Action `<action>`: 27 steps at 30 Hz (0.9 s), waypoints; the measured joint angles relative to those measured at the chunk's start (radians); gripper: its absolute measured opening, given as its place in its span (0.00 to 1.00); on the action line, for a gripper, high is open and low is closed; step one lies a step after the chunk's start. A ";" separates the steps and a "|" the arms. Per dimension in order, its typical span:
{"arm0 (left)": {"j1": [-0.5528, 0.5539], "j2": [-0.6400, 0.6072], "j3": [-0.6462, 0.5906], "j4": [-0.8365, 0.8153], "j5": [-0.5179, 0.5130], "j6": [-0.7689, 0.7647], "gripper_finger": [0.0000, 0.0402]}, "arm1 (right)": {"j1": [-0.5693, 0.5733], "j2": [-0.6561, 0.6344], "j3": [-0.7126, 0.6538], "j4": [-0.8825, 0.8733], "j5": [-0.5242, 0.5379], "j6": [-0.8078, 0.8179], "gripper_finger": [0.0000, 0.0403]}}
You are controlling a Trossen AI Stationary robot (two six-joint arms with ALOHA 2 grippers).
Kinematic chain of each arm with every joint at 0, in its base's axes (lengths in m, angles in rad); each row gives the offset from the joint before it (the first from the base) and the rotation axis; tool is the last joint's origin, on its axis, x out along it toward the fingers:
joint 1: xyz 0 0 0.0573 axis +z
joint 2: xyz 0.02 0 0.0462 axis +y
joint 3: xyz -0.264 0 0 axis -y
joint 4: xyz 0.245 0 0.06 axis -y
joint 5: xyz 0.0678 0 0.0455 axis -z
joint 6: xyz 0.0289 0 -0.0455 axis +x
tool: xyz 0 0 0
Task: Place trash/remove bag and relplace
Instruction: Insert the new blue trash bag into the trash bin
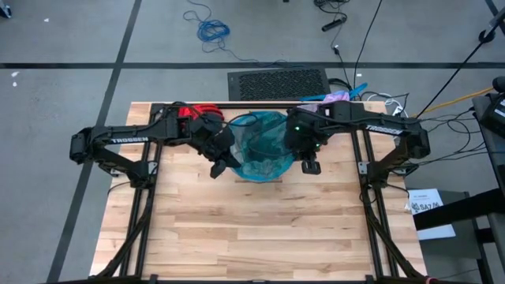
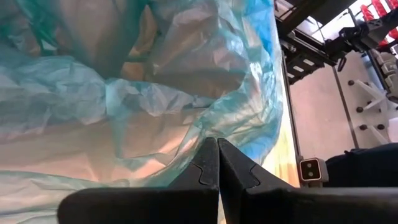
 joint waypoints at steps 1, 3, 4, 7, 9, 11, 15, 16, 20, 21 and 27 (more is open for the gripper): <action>0.000 0.000 0.000 0.000 0.000 0.000 0.00 | 0.000 -0.001 0.000 -0.022 0.000 0.013 0.08; 0.000 0.000 0.000 0.000 -0.001 -0.002 0.00 | 0.001 -0.010 0.000 -0.060 0.002 0.033 0.02; 0.000 0.000 0.000 0.000 -0.002 -0.002 0.00 | 0.003 -0.016 0.000 -0.076 0.004 0.048 0.02; 0.000 0.000 0.000 0.000 -0.011 -0.002 0.00 | 0.003 -0.022 0.000 -0.109 0.005 0.108 0.04; 0.000 0.000 0.000 0.000 -0.021 -0.002 0.00 | 0.003 -0.021 0.000 -0.116 0.008 0.134 0.04; 0.000 0.000 0.000 0.001 -0.030 -0.003 0.00 | 0.003 -0.021 0.000 -0.113 0.011 0.136 0.03; 0.000 0.000 0.000 0.001 -0.044 -0.005 0.00 | 0.003 -0.021 -0.003 -0.066 0.068 0.169 0.01; 0.000 0.000 0.000 0.000 -0.047 -0.010 0.00 | 0.003 -0.022 -0.010 -0.053 0.070 0.183 0.00; 0.000 0.000 0.000 0.000 -0.056 -0.027 0.00 | 0.015 -0.022 -0.077 0.005 0.072 0.238 0.00; 0.000 0.000 0.000 0.000 -0.061 -0.028 0.00 | 0.024 -0.022 -0.099 0.013 0.077 0.247 0.00; 0.000 0.000 0.000 0.000 -0.068 -0.029 0.00 | 0.089 -0.047 -0.190 0.104 0.097 0.323 0.00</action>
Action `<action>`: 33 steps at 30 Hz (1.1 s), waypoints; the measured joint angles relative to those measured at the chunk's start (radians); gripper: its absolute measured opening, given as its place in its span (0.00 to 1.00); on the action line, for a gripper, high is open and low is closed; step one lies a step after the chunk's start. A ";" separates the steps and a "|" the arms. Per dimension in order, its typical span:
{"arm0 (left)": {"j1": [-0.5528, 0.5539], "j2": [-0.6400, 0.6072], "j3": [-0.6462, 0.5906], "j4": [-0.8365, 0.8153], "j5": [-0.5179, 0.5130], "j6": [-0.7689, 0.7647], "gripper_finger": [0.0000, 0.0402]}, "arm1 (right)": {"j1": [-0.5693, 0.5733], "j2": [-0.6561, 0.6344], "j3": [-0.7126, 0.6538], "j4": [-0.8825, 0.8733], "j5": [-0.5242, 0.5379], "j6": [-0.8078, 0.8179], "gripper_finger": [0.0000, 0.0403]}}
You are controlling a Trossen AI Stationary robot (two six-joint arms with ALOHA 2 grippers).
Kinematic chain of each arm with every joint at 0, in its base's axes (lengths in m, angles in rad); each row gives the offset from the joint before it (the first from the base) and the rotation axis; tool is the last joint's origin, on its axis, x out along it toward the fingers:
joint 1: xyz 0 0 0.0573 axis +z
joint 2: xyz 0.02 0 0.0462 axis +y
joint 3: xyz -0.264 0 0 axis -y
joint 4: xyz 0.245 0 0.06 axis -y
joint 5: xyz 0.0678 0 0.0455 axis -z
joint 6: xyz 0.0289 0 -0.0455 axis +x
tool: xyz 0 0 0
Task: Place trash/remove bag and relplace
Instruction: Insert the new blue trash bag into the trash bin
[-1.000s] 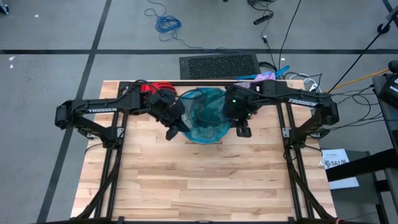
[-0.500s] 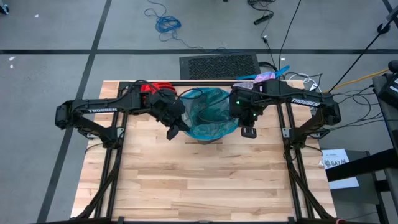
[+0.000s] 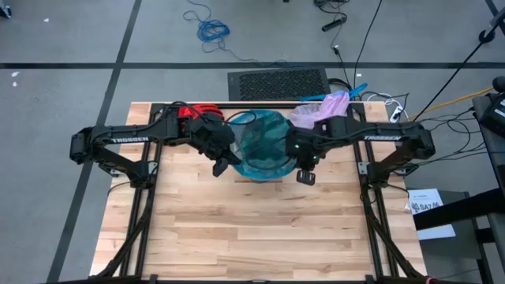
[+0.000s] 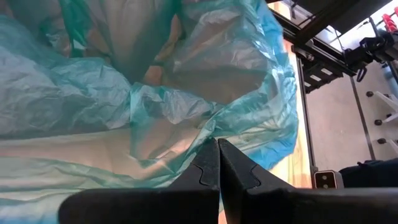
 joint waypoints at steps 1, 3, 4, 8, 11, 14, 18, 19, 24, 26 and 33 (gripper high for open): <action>0.000 0.000 0.000 0.000 0.000 0.000 0.00 | 0.009 -0.009 -0.008 0.022 0.014 0.022 0.00; 0.000 0.000 0.000 0.001 0.000 0.000 0.00 | 0.024 -0.026 -0.027 0.060 0.064 0.068 0.00; 0.000 0.000 0.000 0.001 -0.003 0.000 0.00 | 0.029 -0.034 -0.042 0.080 0.088 0.092 0.00; 0.000 0.000 0.000 0.001 -0.007 0.001 0.00 | 0.039 -0.045 -0.117 0.163 0.125 0.154 0.00; 0.000 0.000 0.000 0.001 -0.010 0.001 0.00 | 0.044 -0.045 -0.183 0.240 0.111 0.167 0.00; 0.000 0.000 0.000 0.000 -0.022 0.000 0.00 | 0.062 -0.046 -0.218 0.284 0.089 0.160 0.00; 0.000 0.000 0.000 0.000 -0.032 0.000 0.00 | 0.092 -0.061 -0.221 0.279 0.087 0.186 0.00; 0.000 0.000 0.000 0.000 -0.033 0.000 0.00 | 0.098 -0.076 -0.220 0.272 0.087 0.205 0.00; 0.000 0.000 0.000 -0.001 -0.033 -0.001 0.00 | 0.116 -0.172 -0.220 0.196 0.087 0.346 0.01; 0.000 0.000 0.000 -0.004 -0.033 -0.003 0.00 | 0.119 -0.228 -0.220 0.175 0.092 0.408 0.03; 0.000 0.000 0.000 -0.007 -0.033 -0.019 0.00 | 0.116 -0.365 -0.219 0.137 0.225 0.637 0.17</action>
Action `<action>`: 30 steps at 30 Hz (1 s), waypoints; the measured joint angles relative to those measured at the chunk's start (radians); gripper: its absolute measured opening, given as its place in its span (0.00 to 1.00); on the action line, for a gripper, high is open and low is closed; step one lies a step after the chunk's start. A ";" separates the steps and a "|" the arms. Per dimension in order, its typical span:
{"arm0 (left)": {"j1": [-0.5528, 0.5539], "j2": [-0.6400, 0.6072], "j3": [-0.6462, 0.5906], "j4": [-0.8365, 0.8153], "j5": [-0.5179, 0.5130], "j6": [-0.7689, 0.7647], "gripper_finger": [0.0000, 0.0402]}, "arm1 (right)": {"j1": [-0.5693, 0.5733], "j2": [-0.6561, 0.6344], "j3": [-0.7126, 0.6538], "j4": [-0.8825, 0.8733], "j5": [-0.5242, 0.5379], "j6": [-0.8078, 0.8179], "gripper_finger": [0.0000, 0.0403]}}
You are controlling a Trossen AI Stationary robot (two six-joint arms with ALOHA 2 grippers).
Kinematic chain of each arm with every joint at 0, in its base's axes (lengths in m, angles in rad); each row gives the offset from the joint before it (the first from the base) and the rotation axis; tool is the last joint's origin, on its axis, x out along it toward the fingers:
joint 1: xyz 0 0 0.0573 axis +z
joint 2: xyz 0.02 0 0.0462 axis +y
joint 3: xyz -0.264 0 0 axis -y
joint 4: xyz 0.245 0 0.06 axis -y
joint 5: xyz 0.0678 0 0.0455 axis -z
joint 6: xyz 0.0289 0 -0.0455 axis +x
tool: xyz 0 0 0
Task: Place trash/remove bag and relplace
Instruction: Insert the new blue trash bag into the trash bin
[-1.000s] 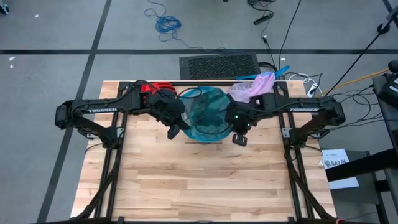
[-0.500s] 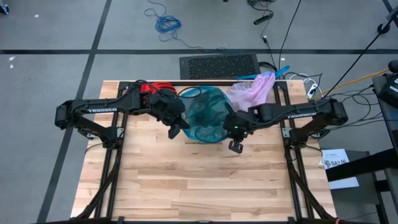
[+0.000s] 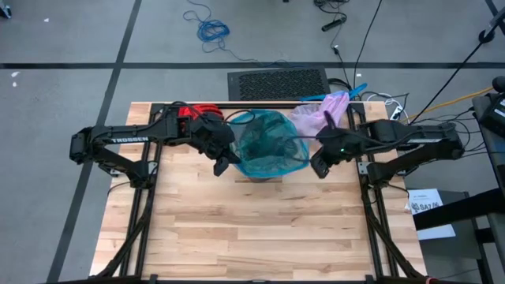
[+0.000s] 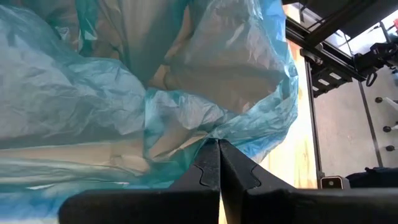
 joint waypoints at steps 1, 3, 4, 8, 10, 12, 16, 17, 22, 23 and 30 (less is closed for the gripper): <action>0.000 0.000 0.000 0.000 0.000 0.000 0.00 | 0.000 -0.006 0.000 -0.004 0.010 0.024 0.20; 0.000 0.000 0.000 0.000 0.000 0.000 0.00 | 0.000 -0.003 0.000 -0.004 0.019 0.057 0.25; 0.000 0.000 0.000 -0.001 0.000 0.000 0.00 | 0.001 0.004 0.000 -0.004 0.021 0.066 0.28; 0.000 0.000 0.000 -0.001 0.000 -0.001 0.00 | 0.000 0.040 0.000 0.002 0.066 0.065 0.35; 0.000 0.000 0.000 0.000 0.000 -0.004 0.00 | -0.002 0.055 0.000 0.017 0.143 0.082 0.35; 0.000 0.000 0.000 -0.001 0.000 -0.006 0.00 | -0.002 0.065 0.000 0.035 0.205 0.115 0.31; 0.000 0.000 0.000 0.000 -0.004 -0.006 0.00 | -0.002 0.109 -0.019 0.052 0.283 0.176 0.15; 0.000 0.000 0.000 0.000 -0.005 -0.007 0.00 | -0.002 0.121 -0.036 0.062 0.285 0.190 0.09; 0.000 -0.005 0.000 0.003 -0.025 -0.031 0.00 | 0.009 0.170 -0.124 0.217 0.279 0.216 0.02; 0.000 -0.006 0.000 0.001 -0.027 -0.032 0.00 | 0.010 0.178 -0.135 0.248 0.276 0.217 0.01; -0.002 -0.006 -0.026 0.011 -0.065 -0.033 0.00 | 0.014 0.199 -0.159 0.314 0.229 0.239 0.00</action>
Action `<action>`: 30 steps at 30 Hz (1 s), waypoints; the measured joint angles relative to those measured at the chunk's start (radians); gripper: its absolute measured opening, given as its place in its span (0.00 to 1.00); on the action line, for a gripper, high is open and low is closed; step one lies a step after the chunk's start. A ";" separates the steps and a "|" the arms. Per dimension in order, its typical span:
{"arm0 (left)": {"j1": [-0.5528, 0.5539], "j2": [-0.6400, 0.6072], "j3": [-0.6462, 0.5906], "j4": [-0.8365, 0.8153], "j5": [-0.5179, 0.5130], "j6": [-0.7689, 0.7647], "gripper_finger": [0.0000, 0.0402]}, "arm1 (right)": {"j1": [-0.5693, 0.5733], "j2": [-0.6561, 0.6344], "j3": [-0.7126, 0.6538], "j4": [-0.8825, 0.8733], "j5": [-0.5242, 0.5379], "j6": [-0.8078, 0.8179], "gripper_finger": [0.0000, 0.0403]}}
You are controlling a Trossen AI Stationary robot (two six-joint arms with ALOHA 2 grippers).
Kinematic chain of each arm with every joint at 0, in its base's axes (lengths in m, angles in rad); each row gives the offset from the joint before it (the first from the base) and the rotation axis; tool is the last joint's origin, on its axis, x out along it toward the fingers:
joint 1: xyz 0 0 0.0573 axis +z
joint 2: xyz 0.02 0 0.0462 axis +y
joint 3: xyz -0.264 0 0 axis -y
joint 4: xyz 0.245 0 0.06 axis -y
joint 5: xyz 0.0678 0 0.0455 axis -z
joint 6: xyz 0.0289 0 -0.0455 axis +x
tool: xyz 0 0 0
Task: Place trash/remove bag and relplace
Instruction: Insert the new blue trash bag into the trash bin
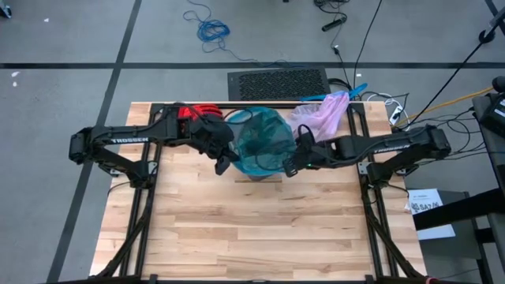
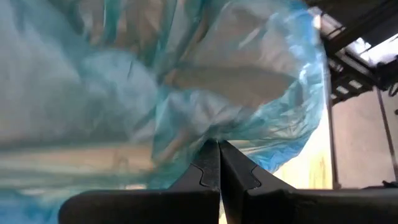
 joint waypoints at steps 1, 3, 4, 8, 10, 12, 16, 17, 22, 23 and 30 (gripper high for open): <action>-0.001 0.000 -0.010 -0.002 0.000 0.000 0.00 | 0.000 0.003 -0.002 -0.003 -0.019 0.000 0.00; -0.007 0.000 -0.028 0.000 -0.005 0.000 0.00 | 0.007 0.009 -0.004 -0.013 -0.041 0.000 0.00; -0.010 0.000 -0.034 0.002 -0.013 -0.001 0.00 | 0.010 0.010 -0.004 -0.013 -0.048 0.000 0.00; -0.027 -0.001 -0.052 0.031 -0.023 -0.033 0.00 | 0.032 0.006 -0.004 -0.020 -0.049 0.022 0.00; -0.041 -0.005 -0.063 0.061 -0.032 -0.053 0.00 | 0.044 0.002 -0.004 -0.021 -0.049 0.030 0.00; -0.063 -0.005 -0.076 0.095 -0.048 -0.076 0.00 | 0.059 0.001 -0.004 -0.025 -0.050 0.039 0.00; -0.103 -0.005 -0.100 0.111 -0.100 -0.094 0.00 | 0.077 -0.001 -0.004 -0.029 -0.050 0.052 0.00; -0.110 -0.005 -0.105 0.111 -0.122 -0.102 0.00 | 0.082 -0.001 -0.004 -0.029 -0.050 0.052 0.00; -0.131 -0.005 -0.140 0.120 -0.186 -0.128 0.00 | 0.093 -0.001 -0.004 -0.034 -0.050 0.052 0.00; -0.132 -0.005 -0.153 0.129 -0.188 -0.136 0.00 | 0.093 -0.001 -0.004 -0.034 -0.050 0.052 0.00; -0.154 -0.006 -0.203 0.177 -0.200 -0.184 0.00 | 0.093 -0.002 -0.003 -0.034 -0.050 0.051 0.00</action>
